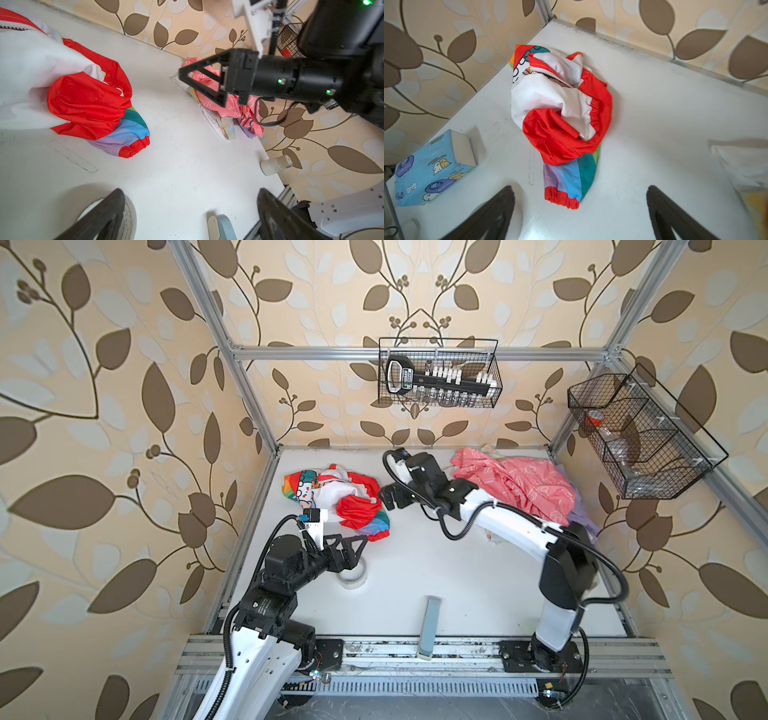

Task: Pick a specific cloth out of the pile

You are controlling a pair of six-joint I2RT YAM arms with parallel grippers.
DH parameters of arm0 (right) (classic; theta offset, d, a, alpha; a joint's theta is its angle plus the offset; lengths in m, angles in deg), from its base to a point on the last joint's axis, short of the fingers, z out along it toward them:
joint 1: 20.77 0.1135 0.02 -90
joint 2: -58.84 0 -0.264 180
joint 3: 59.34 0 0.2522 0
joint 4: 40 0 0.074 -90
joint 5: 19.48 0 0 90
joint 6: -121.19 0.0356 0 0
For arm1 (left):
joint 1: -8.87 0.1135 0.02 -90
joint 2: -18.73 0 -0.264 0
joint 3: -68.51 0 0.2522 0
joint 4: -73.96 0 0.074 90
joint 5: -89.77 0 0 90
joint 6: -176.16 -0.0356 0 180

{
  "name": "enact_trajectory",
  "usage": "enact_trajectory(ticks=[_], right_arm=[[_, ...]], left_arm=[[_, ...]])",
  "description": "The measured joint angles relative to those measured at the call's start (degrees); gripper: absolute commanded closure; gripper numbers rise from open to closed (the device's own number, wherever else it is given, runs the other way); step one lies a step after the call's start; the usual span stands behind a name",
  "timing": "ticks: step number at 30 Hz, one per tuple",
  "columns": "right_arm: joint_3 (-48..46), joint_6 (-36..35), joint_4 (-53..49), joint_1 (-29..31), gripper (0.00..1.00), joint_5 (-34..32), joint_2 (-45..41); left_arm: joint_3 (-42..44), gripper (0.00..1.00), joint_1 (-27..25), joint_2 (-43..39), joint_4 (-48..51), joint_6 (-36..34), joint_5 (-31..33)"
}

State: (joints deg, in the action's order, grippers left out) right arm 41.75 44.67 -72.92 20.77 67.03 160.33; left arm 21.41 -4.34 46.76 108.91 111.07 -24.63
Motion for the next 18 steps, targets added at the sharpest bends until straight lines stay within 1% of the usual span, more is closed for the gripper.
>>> enact_trajectory(ticks=[5,7,9,11,14,16,18], right_arm=[[-15.4,0.0,-1.3,-5.0,0.01,-4.1,-17.7],[-21.0,0.0,-1.1,-8.3,0.00,-5.7,-24.9],[-27.0,0.2,-0.5,-12.9,0.00,-7.3,-32.3],[-32.4,0.1,0.9,-17.8,0.01,-8.6,-37.8],[-42.2,-1.2,5.9,-24.3,0.01,-10.6,-44.4],[-48.5,-2.6,10.5,-27.1,0.01,-11.2,-47.1],[-54.7,-4.0,16.4,-29.3,0.01,-11.6,-48.6]], left_arm=[[0.0,0.01,0.0,1.0,-0.1,-0.4,-0.5],[0.0,0.01,0.0,1.4,-0.4,-0.5,-0.3],[0.0,0.01,0.0,2.3,-0.9,-0.8,1.6],[0.0,0.01,-0.3,3.7,-1.4,-1.0,5.4],[0.0,0.01,-0.3,7.4,-2.2,-1.2,14.0],[0.4,0.01,-0.3,10.5,-4.7,-1.6,19.5],[2.5,0.01,-0.3,14.3,-10.4,-2.6,26.1]])
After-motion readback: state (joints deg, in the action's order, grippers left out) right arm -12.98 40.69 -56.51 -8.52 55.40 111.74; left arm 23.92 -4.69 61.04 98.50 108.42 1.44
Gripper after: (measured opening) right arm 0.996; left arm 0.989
